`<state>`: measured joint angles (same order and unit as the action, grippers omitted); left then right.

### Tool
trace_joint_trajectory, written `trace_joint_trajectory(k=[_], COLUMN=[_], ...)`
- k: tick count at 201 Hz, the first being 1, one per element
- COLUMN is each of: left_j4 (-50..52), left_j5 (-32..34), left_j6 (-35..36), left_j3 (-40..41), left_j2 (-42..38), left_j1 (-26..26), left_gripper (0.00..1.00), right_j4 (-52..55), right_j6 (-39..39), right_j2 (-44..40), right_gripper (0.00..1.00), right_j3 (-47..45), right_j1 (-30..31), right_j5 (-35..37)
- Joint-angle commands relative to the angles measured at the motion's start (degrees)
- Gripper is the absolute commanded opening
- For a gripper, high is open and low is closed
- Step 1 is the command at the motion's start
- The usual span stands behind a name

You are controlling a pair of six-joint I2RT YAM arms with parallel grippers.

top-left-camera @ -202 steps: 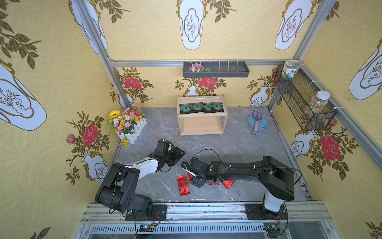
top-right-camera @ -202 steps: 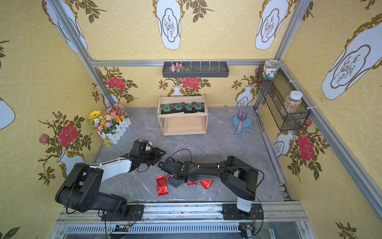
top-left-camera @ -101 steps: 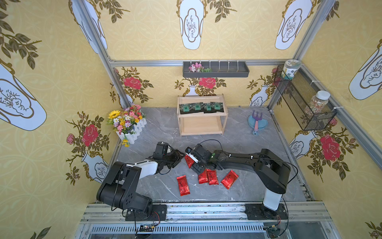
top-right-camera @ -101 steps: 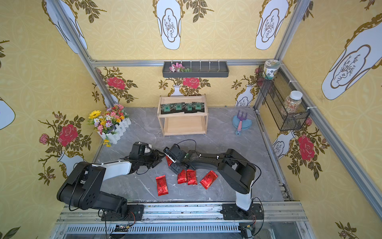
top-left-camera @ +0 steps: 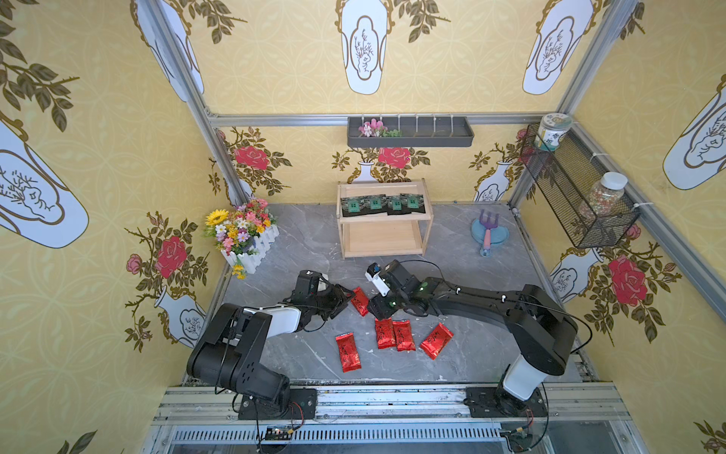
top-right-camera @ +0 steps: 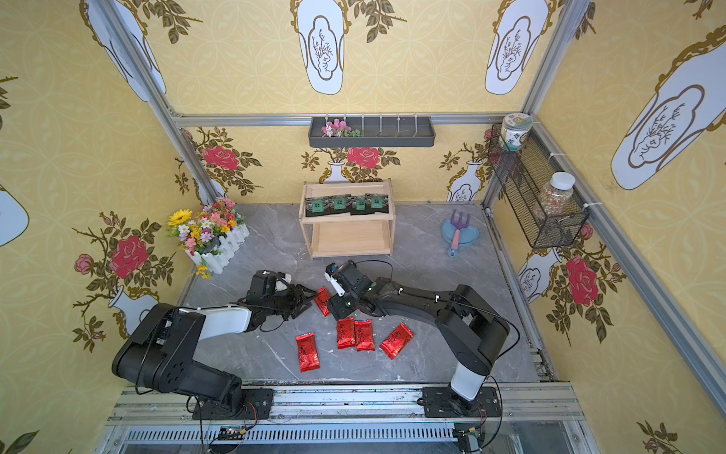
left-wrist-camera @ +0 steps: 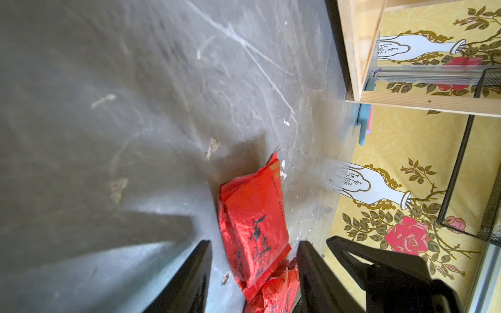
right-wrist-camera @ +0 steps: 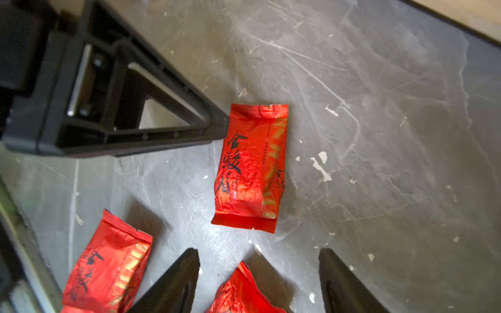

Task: Place the tea bags on the shelf by color
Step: Move the tea bag to the center of the board, then pick up the tea bag from the center of the board.

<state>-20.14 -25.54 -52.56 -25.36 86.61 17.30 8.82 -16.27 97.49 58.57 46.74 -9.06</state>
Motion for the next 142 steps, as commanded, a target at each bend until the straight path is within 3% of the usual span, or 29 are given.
trace_joint_trajectory(k=[1,39,142], left_j4=[-1.7,-2.5,-3.8], left_j5=[-1.2,-1.6,-1.5], left_j6=[0.0,0.0,-0.3], left_j3=[0.0,-0.6,-2.6], left_j2=[1.0,2.1,4.5], left_j1=[0.0,0.3,1.3], left_gripper=[0.55,0.55,0.54], right_j4=[-9.5,-22.1,-29.9], right_j6=[-15.1,-28.1,-37.5], right_j2=[0.1,3.4,12.0], right_gripper=[0.64,0.52,0.41], right_j3=[-3.3,-7.7,-7.2], right_j1=[-5.3,-11.7,-12.6], right_j5=[-15.6,-28.4,-37.0])
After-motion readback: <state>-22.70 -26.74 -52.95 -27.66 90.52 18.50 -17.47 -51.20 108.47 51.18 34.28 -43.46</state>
